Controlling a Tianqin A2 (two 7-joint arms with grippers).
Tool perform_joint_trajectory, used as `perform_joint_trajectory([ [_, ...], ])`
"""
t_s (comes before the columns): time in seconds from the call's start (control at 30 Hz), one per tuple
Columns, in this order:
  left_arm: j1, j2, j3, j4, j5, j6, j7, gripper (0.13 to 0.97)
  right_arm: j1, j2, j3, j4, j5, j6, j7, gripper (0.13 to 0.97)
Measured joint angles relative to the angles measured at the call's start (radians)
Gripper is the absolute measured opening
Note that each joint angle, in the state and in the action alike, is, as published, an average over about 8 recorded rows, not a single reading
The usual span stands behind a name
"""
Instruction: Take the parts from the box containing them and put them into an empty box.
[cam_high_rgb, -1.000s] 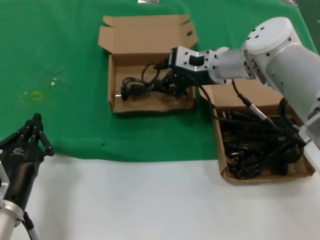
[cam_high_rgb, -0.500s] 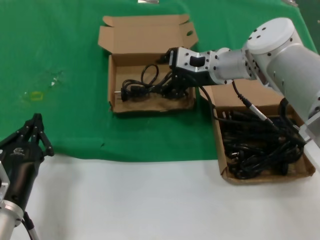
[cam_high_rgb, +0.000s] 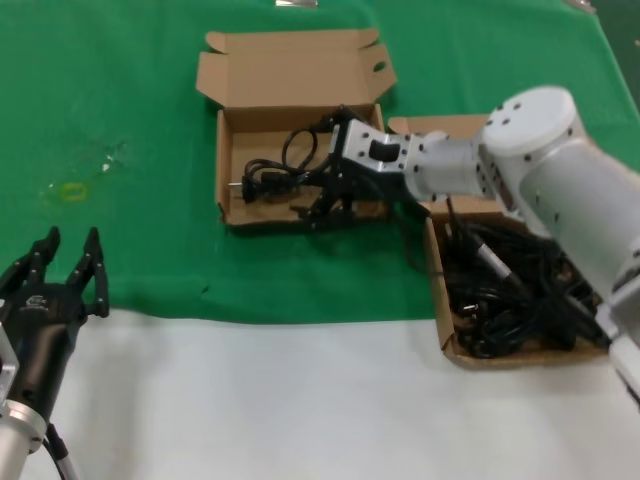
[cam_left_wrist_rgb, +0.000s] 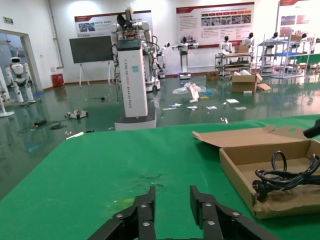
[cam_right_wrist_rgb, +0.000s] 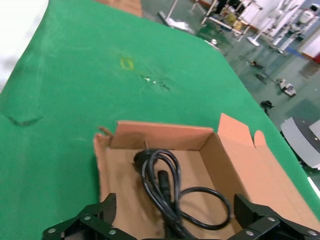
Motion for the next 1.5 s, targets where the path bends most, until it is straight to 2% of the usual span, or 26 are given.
perform_joint_trajectory([
  [0.17, 0.0, 0.0, 0.0, 0.0, 0.0, 0.0, 0.0, 0.3, -0.088, 0.019, 0.048, 0.099, 0.004, 0.045, 0.038, 0.806],
  [0.3, 0.0, 0.0, 0.0, 0.0, 0.0, 0.0, 0.0, 0.351, -0.163, 0.035, 0.089, 0.182, 0.007, 0.082, 0.07, 0.849],
  [0.47, 0.0, 0.0, 0.0, 0.0, 0.0, 0.0, 0.0, 0.481, -0.255, 0.055, 0.139, 0.284, 0.01, 0.129, 0.11, 0.922],
  [0.57, 0.0, 0.0, 0.0, 0.0, 0.0, 0.0, 0.0, 0.559, -0.31, 0.067, 0.169, 0.346, 0.012, 0.157, 0.134, 0.933],
  [0.6, 0.0, 0.0, 0.0, 0.0, 0.0, 0.0, 0.0, 0.559, -0.329, 0.071, 0.179, 0.367, 0.013, 0.167, 0.142, 0.938],
  [0.87, 0.0, 0.0, 0.0, 0.0, 0.0, 0.0, 0.0, 0.766, -0.479, 0.103, 0.26, 0.533, 0.019, 0.242, 0.206, 0.966],
  [1.0, 0.0, 0.0, 0.0, 0.0, 0.0, 0.0, 0.0, 0.766, -0.554, 0.119, 0.3, 0.616, 0.022, 0.28, 0.238, 0.966],
  [1.27, 0.0, 0.0, 0.0, 0.0, 0.0, 0.0, 0.001, 0.9, -0.702, 0.151, 0.38, 0.781, 0.028, 0.354, 0.302, 0.966],
  [1.5, 0.0, 0.0, 0.0, 0.0, 0.0, 0.0, 0.0, 0.946, -0.832, 0.179, 0.451, 0.927, 0.033, 0.421, 0.358, 0.966],
])
